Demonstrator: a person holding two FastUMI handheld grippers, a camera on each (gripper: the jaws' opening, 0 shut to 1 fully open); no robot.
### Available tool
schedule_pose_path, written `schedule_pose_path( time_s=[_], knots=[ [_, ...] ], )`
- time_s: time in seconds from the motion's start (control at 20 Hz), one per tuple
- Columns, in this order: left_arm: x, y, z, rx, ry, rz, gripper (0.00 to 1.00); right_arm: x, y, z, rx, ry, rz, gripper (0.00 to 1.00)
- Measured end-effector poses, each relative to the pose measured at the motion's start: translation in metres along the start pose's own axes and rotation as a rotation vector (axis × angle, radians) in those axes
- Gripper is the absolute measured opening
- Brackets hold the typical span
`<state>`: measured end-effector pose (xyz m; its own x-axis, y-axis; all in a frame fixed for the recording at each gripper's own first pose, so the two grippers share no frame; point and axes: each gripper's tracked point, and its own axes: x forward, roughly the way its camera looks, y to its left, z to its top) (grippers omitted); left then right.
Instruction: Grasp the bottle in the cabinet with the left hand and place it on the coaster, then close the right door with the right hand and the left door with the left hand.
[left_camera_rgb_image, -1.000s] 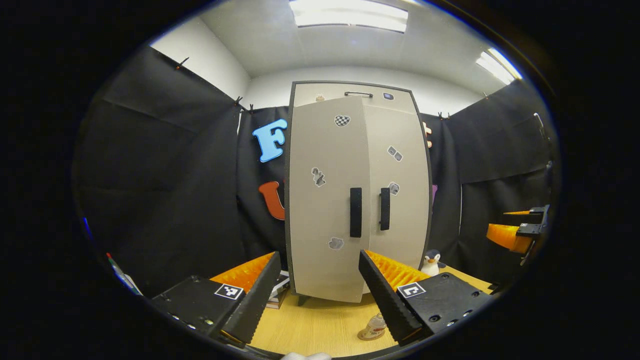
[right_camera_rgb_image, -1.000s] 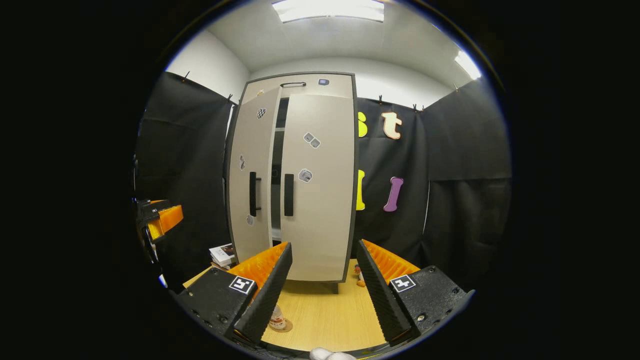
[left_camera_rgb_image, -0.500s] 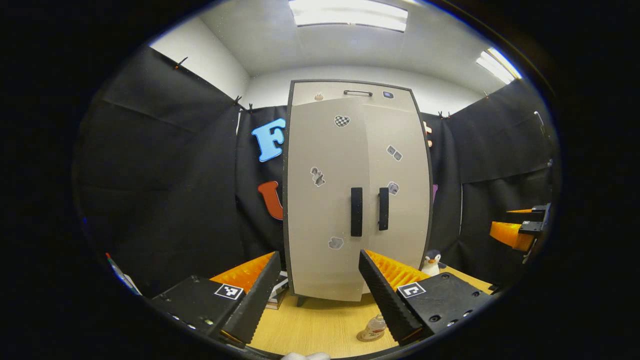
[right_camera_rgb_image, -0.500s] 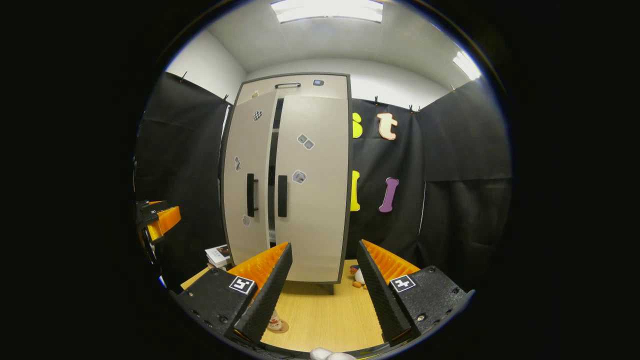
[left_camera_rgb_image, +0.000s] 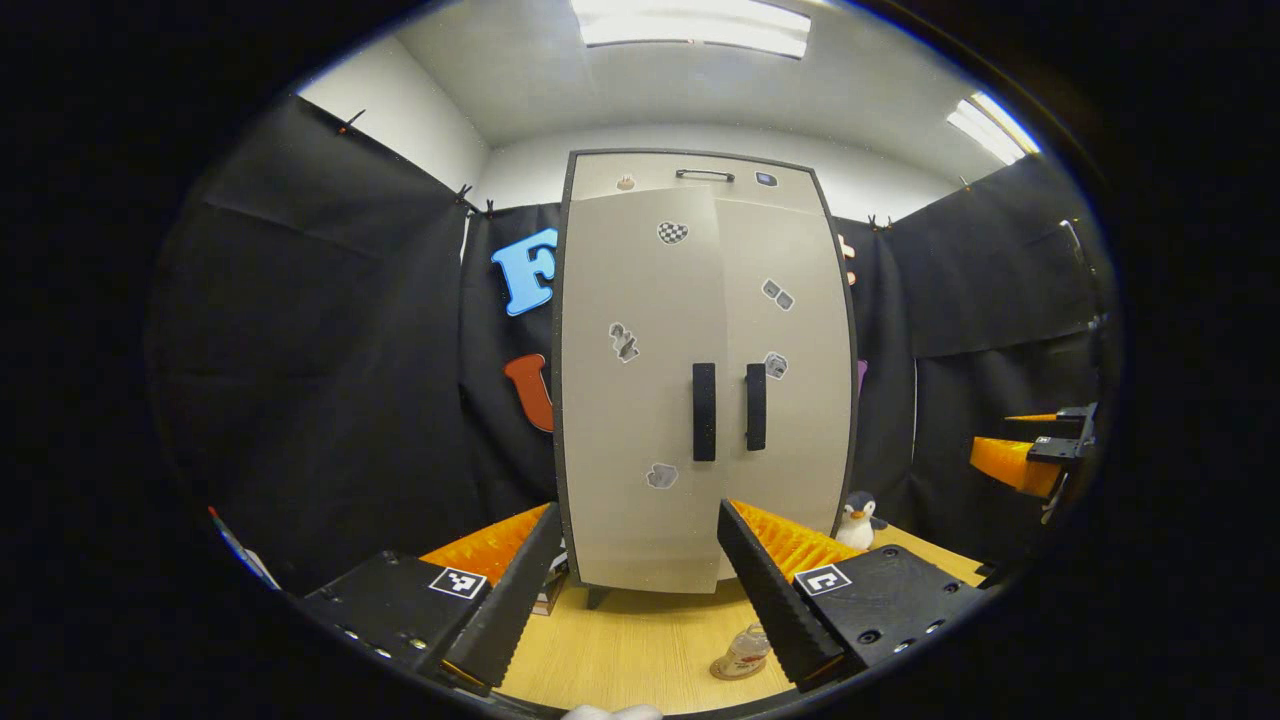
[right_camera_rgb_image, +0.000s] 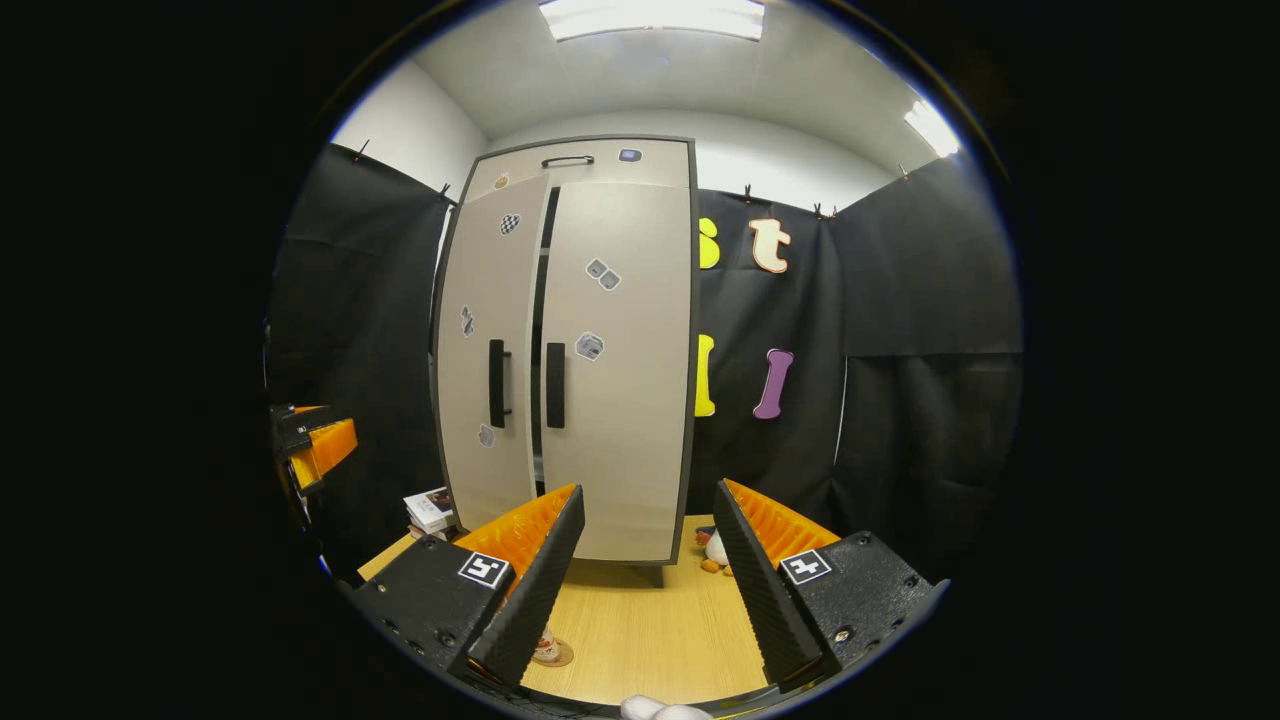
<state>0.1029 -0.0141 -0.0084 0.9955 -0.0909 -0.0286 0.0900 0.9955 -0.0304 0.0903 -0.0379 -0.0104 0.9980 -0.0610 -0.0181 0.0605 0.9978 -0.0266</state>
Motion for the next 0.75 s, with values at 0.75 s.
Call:
schedule_pose_path(
  time_s=[0.75],
  knots=[
    [-0.004, -0.001, 0.003, 0.007, -0.003, 0.002, 0.96, -0.004, 0.007, 0.009, -0.001, -0.025, 0.001, 0.81]
  ],
)
